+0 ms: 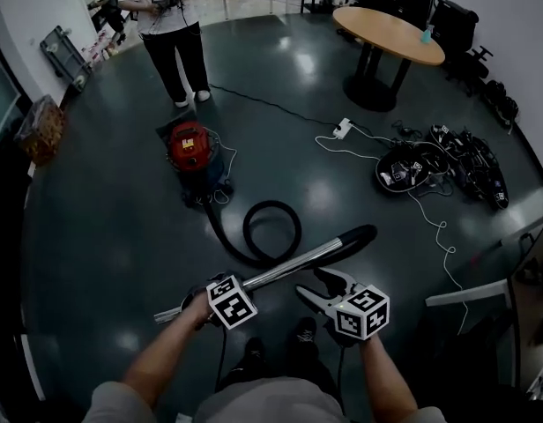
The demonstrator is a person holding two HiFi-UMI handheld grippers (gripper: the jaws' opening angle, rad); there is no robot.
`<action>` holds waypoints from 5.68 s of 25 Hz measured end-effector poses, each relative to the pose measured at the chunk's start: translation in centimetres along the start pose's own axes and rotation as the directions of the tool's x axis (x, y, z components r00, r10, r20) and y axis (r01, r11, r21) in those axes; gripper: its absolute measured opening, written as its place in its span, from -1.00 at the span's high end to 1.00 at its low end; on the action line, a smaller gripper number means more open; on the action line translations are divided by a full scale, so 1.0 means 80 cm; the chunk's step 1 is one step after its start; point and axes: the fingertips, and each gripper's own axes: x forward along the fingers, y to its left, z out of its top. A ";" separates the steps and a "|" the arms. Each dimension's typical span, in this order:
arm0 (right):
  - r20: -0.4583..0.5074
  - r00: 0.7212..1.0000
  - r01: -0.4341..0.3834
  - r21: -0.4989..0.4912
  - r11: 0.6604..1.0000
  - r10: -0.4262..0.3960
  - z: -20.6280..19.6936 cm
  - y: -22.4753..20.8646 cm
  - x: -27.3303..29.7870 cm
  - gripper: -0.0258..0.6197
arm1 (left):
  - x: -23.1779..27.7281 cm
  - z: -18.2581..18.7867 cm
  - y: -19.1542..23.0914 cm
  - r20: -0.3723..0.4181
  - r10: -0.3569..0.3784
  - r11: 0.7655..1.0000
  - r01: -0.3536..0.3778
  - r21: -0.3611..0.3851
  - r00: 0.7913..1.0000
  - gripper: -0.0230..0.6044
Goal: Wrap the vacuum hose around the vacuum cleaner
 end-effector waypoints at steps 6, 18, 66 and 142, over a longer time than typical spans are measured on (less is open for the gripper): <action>0.130 0.984 -0.153 0.303 0.940 0.119 0.003 -0.050 -0.003 0.09 | 0.015 0.059 -0.002 0.017 0.054 0.993 -0.052 -0.110 0.998 0.48; 0.215 0.951 -0.306 0.552 0.775 0.222 0.017 -0.076 0.066 0.09 | 0.017 0.114 -0.014 0.067 0.126 0.950 -0.101 -0.295 0.990 0.48; 0.137 0.962 -0.264 0.672 0.691 0.235 0.043 -0.118 0.132 0.55 | -0.056 0.030 -0.021 0.202 0.077 0.843 0.045 -0.536 0.976 -0.14; -0.680 0.724 -0.430 -0.578 0.694 -0.118 0.104 -0.435 0.259 0.61 | 0.032 0.289 0.479 0.241 0.454 0.848 -0.332 -0.414 0.858 0.90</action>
